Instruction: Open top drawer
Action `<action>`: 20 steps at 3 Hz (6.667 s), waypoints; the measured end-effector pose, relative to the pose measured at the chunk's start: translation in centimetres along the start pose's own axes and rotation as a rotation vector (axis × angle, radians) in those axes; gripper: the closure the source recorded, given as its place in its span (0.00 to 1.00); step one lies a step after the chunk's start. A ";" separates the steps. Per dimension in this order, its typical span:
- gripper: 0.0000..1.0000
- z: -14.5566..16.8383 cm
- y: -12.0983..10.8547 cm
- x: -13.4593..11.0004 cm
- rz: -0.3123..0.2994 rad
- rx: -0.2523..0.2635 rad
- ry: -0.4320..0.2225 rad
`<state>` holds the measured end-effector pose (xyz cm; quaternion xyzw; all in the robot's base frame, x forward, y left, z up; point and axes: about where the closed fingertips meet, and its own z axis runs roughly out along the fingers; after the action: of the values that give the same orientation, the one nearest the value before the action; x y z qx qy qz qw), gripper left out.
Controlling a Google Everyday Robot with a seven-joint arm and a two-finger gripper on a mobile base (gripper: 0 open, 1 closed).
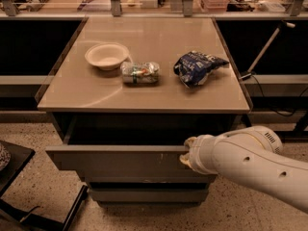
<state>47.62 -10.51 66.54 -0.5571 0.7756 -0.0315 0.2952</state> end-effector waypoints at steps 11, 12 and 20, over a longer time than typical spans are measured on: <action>1.00 -3.4 6.0 1.5 -0.053 -0.008 0.013; 1.00 -3.8 7.7 2.1 -0.046 -0.005 0.015; 1.00 -6.2 11.7 2.9 -0.075 0.038 0.017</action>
Offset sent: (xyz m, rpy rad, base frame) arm -0.4448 0.0254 -0.1870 0.1382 -0.1715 -0.3466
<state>34.12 -10.38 66.03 -0.5797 0.7560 -0.0621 0.2976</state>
